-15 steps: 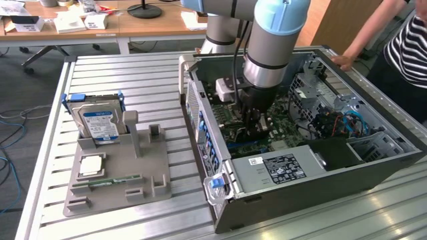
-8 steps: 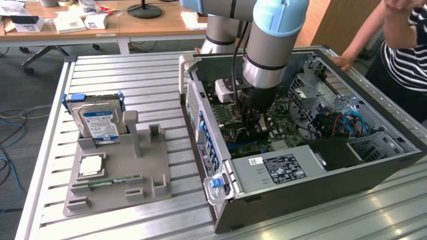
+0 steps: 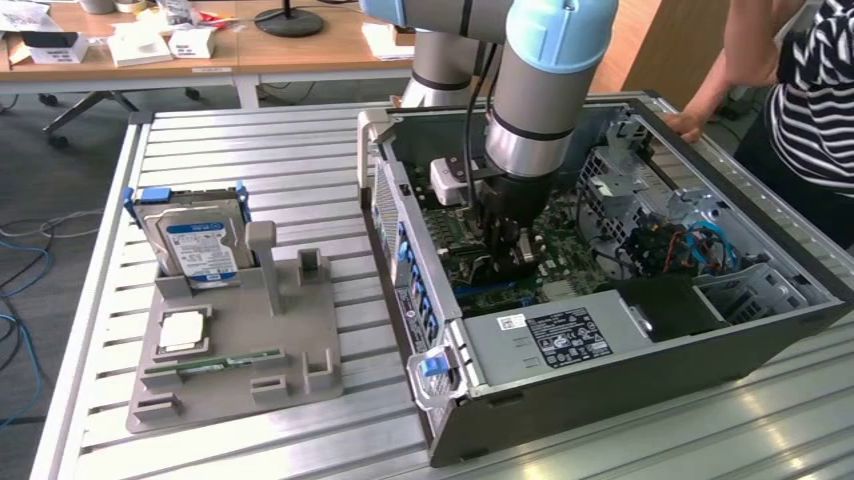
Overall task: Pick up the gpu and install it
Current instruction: 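Insert the gpu into the slot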
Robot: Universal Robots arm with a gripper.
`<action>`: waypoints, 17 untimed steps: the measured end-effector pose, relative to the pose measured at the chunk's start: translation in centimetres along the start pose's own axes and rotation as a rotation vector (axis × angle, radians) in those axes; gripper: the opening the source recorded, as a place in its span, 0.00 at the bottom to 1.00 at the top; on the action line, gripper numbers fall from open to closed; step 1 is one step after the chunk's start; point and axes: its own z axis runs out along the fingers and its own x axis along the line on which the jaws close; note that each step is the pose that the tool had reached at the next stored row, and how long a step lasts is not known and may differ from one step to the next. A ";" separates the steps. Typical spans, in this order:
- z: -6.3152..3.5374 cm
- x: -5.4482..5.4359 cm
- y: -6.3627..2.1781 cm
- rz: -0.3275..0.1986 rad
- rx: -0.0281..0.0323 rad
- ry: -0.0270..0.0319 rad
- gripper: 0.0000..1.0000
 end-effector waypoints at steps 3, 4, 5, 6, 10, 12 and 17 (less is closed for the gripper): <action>0.00 0.0 0.00 0.000 0.0000 0.0000 0.27; 0.00 0.0 0.00 0.000 0.0000 0.0000 0.27; 0.00 0.0 0.00 0.000 0.0000 0.0000 0.27; 0.00 0.0 0.00 0.000 0.0000 0.0000 0.27; 0.03 0.0 0.00 0.000 0.0002 -0.0011 0.28; 0.02 0.0 0.00 0.000 0.0002 -0.0005 0.28; 0.00 0.0 0.00 0.000 0.0000 0.0000 0.46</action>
